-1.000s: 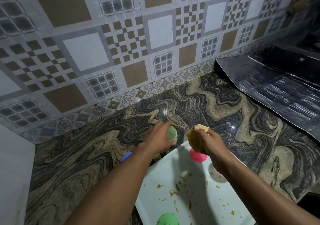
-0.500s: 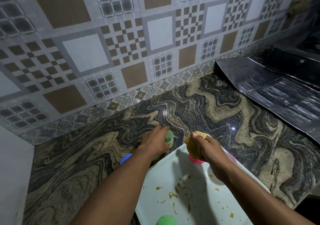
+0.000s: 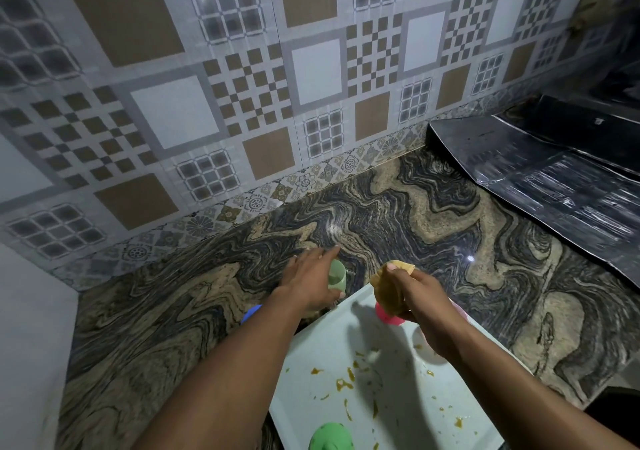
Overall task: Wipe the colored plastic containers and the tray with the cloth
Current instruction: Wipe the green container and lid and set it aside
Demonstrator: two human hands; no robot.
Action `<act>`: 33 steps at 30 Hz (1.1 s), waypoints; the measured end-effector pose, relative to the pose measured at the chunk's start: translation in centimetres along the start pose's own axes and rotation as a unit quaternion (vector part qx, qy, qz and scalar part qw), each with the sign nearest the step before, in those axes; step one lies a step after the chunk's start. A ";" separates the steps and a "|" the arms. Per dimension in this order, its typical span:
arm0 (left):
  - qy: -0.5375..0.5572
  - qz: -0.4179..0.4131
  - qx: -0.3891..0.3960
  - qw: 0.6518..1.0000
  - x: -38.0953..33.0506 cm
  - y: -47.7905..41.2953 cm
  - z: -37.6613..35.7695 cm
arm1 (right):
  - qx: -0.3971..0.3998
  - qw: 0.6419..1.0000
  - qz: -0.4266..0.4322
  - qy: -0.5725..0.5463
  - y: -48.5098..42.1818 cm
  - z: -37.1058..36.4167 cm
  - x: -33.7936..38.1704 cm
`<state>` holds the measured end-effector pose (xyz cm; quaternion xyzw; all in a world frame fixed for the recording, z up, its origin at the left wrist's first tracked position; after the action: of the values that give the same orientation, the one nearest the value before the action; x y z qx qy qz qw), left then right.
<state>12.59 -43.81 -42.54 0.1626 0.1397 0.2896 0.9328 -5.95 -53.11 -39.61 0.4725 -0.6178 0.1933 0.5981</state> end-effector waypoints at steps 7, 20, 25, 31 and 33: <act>0.005 0.011 -0.066 0.998 -0.8 3.9 3.2 | 0.028 1.000 0.009 0.007 1.4 0.3 1.1; 0.101 0.016 0.087 0.991 -3.0 14.9 -4.6 | 0.057 0.984 -0.114 0.122 6.5 1.2 -3.4; 0.104 0.038 0.134 0.985 -3.7 18.6 -8.2 | 0.167 0.970 -0.154 0.085 9.0 1.0 -5.0; 0.024 0.050 0.104 0.993 -4.2 20.4 -9.7 | 0.163 0.965 -0.169 0.117 10.0 1.0 -6.2; 0.004 0.048 0.090 0.995 -4.4 20.5 -9.9 | 0.174 0.960 -0.176 0.131 10.0 1.0 -6.4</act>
<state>-4.61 -28.22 -42.95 0.2511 0.1606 0.3206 0.8991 -15.71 -46.82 -42.48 0.6408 -0.3978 0.2502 0.6071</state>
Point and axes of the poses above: each hand's wrist, its own y-axis away from the middle knuckle, its own z-axis out of the back of the hand, x = y × z, the point moved 4 cm from there along -y, towards the middle knuckle, and after that the axes turned 11 degrees about x, right-handed, at the moved point
